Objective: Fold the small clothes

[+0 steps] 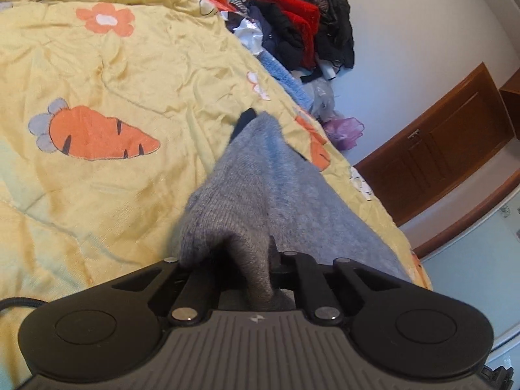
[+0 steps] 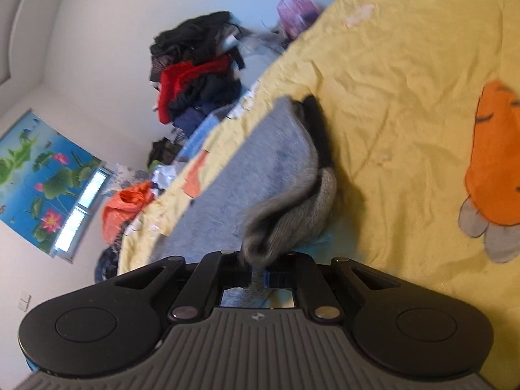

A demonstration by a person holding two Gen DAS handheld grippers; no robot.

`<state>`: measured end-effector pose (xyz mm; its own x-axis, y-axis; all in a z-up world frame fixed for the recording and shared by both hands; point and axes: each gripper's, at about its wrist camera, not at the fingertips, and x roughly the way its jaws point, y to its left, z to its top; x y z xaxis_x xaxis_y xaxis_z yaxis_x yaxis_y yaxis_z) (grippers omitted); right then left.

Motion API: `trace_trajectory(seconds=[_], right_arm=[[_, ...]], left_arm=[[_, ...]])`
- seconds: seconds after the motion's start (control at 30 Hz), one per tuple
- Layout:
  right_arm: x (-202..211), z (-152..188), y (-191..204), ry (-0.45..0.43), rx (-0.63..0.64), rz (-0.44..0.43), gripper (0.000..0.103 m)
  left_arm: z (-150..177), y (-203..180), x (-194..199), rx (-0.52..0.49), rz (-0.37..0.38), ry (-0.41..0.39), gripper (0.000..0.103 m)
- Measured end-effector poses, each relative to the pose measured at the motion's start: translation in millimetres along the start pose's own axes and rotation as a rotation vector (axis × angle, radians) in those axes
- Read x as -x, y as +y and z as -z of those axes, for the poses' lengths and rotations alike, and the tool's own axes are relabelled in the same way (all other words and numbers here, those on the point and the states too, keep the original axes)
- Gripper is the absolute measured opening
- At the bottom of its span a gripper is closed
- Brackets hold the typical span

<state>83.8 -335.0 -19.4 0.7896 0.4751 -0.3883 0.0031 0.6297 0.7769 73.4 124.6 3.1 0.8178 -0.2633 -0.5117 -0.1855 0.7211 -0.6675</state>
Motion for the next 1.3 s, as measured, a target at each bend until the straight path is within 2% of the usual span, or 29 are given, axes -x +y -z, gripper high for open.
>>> trace_trajectory(seconds=[0.2,0.27,0.37,0.4,0.43,0.5,0.53,0.57,0.6,0.63,0.73,0.77,0.83,0.9,0.93,0.97,1.0,1.03,1.07,1.17,1.3], right_arm=[[48,6,5,-0.047,0.003,-0.077,0.009],[62,12,3,-0.044,-0.005,-0.082,0.006],[75,17,-5,-0.015,-0.023,-0.098,0.006],[76,18,-10,-0.01,-0.045,-0.077,0.006],[76,20,-13,-0.017,-0.048,-0.036,0.013],[74,20,-20,-0.011,-0.069,0.034,0.033],[72,21,-24,-0.011,-0.099,0.047,0.062],[69,22,-27,-0.018,-0.122,0.046,0.08],[66,22,-28,-0.024,-0.123,0.028,0.08],[61,23,-26,-0.026,-0.113,0.021,0.08],[37,19,-19,-0.049,-0.106,0.025,0.079],[27,17,-18,-0.056,-0.105,0.009,0.078],[6,14,-13,-0.072,-0.091,-0.003,0.072],[-14,12,-6,-0.08,-0.036,0.037,0.055],[-22,12,-6,-0.082,-0.033,0.064,0.038],[-29,11,-7,-0.074,-0.036,0.082,0.015],[-35,11,-11,-0.069,-0.057,0.092,0.011],[-36,11,-17,-0.077,-0.094,0.076,0.01],[-35,10,-18,-0.089,-0.107,0.058,0.01],[-25,10,-6,-0.119,-0.036,0.019,0.01],[0,8,14,-0.102,0.026,-0.059,0.01]], left_arm=[[1,-10,38,-0.047,0.051,-0.004,0.005],[4,-8,47,-0.068,0.043,-0.011,0.005],[7,5,45,-0.07,0.032,0.039,0.005],[9,11,40,-0.062,0.018,0.062,0.005],[10,17,36,-0.031,0.008,0.092,0.005],[13,33,28,0.071,0.044,0.14,0.009],[15,38,25,0.111,0.055,0.152,0.013],[16,42,22,0.155,0.057,0.162,0.026],[18,46,21,0.203,0.098,0.147,0.041],[19,47,21,0.236,0.124,0.114,0.045],[23,30,21,0.215,0.098,0.02,0.07],[23,22,19,0.187,0.09,-0.008,0.082],[24,10,11,0.135,0.038,-0.067,0.086],[23,4,4,0.091,-0.008,-0.122,0.082],[23,2,2,0.078,-0.037,-0.135,0.071],[21,2,-1,0.078,-0.081,-0.128,0.022],[19,7,-6,0.094,-0.109,-0.089,0.005],[18,16,-9,0.131,-0.091,-0.07,0.005],[17,22,-5,0.151,-0.067,-0.088,0.005],[10,13,18,0.084,-0.016,-0.126,0.005],[2,-1,56,0.016,0.052,-0.135,0.004]])
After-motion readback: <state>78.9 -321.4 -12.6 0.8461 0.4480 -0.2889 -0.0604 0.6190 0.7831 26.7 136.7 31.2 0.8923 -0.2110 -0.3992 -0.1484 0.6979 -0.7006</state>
